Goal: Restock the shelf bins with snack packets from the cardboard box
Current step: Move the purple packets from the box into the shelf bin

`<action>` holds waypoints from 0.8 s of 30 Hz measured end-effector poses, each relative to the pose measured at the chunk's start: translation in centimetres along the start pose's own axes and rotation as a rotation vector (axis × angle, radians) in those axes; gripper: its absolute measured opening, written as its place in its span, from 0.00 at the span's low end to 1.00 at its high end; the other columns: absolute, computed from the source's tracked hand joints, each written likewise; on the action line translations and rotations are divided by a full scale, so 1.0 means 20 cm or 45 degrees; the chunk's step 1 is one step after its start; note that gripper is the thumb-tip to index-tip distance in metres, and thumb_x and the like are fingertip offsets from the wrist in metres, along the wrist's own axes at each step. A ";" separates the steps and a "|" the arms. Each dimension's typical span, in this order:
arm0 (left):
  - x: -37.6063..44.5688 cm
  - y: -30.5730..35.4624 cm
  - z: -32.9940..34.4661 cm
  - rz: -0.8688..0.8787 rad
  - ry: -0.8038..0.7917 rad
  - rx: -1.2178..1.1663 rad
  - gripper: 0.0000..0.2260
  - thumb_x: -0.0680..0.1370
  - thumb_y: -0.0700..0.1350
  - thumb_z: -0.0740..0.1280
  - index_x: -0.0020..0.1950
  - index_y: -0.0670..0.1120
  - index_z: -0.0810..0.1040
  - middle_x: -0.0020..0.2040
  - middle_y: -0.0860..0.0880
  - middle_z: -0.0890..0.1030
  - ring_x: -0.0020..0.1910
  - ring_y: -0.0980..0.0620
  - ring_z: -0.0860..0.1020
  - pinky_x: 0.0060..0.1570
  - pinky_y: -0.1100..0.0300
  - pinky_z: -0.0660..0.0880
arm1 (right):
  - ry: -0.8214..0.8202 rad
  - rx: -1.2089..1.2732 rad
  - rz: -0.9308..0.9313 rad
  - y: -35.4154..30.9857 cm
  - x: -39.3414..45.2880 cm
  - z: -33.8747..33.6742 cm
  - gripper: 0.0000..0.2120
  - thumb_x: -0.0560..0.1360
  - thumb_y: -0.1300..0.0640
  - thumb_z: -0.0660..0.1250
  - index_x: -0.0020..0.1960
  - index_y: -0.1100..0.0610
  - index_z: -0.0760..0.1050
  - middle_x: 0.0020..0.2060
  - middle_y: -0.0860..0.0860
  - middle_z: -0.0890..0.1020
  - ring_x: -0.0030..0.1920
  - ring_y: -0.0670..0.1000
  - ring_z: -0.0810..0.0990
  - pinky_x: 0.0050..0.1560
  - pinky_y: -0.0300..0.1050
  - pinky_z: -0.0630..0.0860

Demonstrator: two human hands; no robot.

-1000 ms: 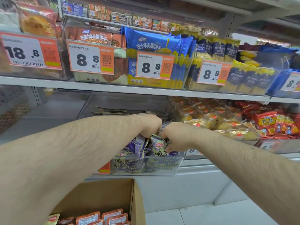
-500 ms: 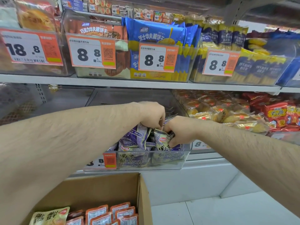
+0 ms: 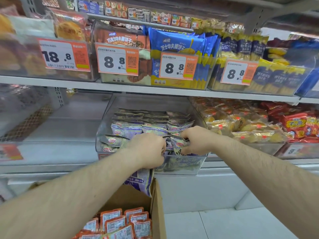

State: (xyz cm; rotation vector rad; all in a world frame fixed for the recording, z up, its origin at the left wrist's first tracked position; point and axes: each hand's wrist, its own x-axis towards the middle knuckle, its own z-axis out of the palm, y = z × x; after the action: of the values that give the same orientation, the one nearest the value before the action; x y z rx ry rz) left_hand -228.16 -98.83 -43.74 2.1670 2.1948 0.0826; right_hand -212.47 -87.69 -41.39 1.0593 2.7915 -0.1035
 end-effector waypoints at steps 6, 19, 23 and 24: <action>-0.03 0.02 0.07 -0.132 0.145 -0.153 0.09 0.75 0.49 0.65 0.53 0.54 0.80 0.50 0.51 0.81 0.51 0.46 0.79 0.47 0.56 0.76 | -0.105 0.072 0.022 0.02 -0.01 -0.03 0.15 0.73 0.51 0.71 0.35 0.54 0.68 0.29 0.47 0.71 0.33 0.49 0.69 0.34 0.45 0.64; 0.06 0.09 0.00 -0.237 0.274 -0.395 0.24 0.74 0.57 0.69 0.68 0.54 0.70 0.56 0.52 0.80 0.57 0.47 0.78 0.51 0.53 0.76 | -0.034 0.317 0.116 0.04 0.09 -0.21 0.10 0.70 0.57 0.68 0.50 0.54 0.84 0.47 0.48 0.84 0.49 0.50 0.81 0.50 0.45 0.79; 0.02 0.02 0.05 -0.301 0.258 -0.460 0.18 0.73 0.54 0.69 0.62 0.54 0.74 0.52 0.53 0.81 0.50 0.49 0.78 0.46 0.55 0.75 | -0.182 -0.008 0.032 0.02 0.02 -0.08 0.25 0.67 0.42 0.75 0.59 0.51 0.75 0.46 0.43 0.78 0.49 0.50 0.77 0.51 0.47 0.77; 0.01 0.01 0.06 -0.316 0.255 -0.464 0.17 0.73 0.54 0.69 0.61 0.54 0.74 0.51 0.53 0.80 0.48 0.50 0.76 0.44 0.56 0.73 | -0.159 -0.075 -0.003 0.02 0.01 -0.05 0.25 0.67 0.42 0.75 0.59 0.51 0.75 0.44 0.42 0.76 0.49 0.51 0.76 0.50 0.47 0.76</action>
State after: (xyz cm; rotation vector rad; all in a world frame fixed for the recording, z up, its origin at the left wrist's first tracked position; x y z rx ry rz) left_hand -227.91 -98.65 -44.95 1.7466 2.3077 0.6568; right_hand -212.45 -87.24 -40.47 1.0001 2.6672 -0.0841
